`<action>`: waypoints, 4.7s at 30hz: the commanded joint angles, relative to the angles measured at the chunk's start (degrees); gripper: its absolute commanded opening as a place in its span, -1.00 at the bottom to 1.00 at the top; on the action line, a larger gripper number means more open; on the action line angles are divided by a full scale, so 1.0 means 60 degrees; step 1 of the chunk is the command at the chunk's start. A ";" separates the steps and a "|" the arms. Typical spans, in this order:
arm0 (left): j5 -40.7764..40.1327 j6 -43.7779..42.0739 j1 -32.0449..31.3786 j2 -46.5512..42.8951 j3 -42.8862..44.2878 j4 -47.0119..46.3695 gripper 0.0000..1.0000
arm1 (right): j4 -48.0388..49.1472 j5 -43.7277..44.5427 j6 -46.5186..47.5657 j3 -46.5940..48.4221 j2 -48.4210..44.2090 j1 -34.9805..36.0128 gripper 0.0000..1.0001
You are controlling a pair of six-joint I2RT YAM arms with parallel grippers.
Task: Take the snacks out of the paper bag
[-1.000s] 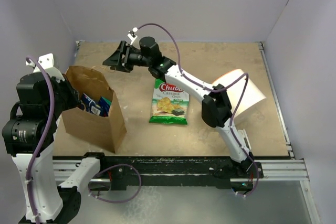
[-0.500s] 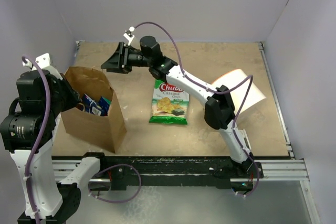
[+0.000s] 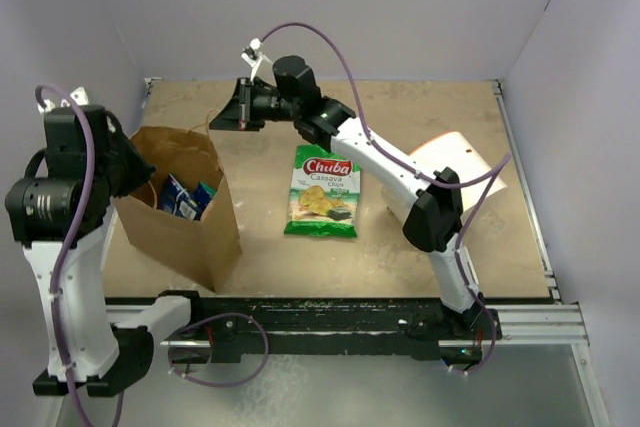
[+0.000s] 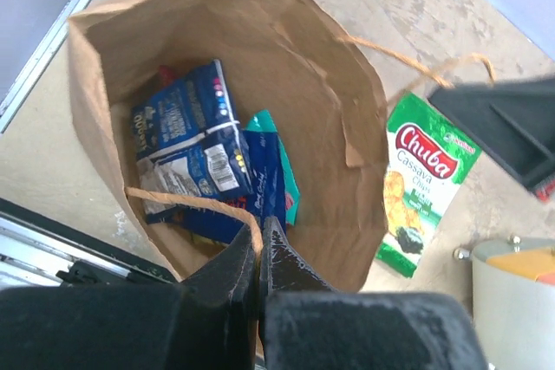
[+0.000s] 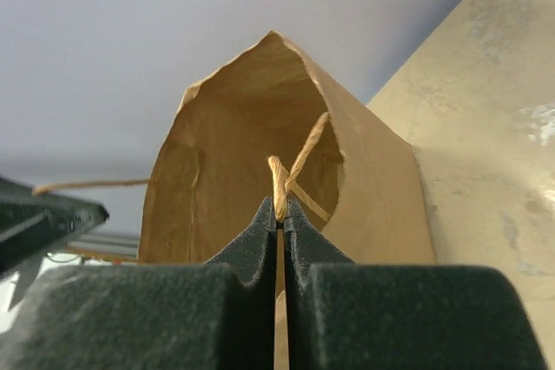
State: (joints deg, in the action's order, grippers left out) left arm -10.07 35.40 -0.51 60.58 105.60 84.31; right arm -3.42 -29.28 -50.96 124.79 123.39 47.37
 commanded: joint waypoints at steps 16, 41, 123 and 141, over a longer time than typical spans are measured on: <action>-0.3470 -0.1385 0.0265 0.3819 0.3093 -0.3643 -1.00 | -0.1046 0.0999 0.4987 -0.1473 -0.2390 -0.0235 -1.00; 0.4600 -0.1374 0.0408 0.0826 -0.2954 -0.6141 -1.00 | -0.3522 0.0972 0.8928 -0.5507 -0.3970 0.1582 -1.00; 0.6052 -0.0948 0.0408 0.0852 -0.1522 -0.1761 -1.00 | 0.6179 0.5817 1.7334 -0.5404 0.1000 0.2424 -0.30; 0.5698 -0.0419 0.0408 0.0707 -0.1876 -0.2602 -1.00 | 0.4560 0.4499 1.3754 -0.7411 -0.2462 0.2440 -1.00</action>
State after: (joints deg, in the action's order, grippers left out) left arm 23.79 30.89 1.85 66.52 95.09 73.43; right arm 24.27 2.90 40.05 83.42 117.62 62.15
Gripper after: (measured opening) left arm 0.009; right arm 0.015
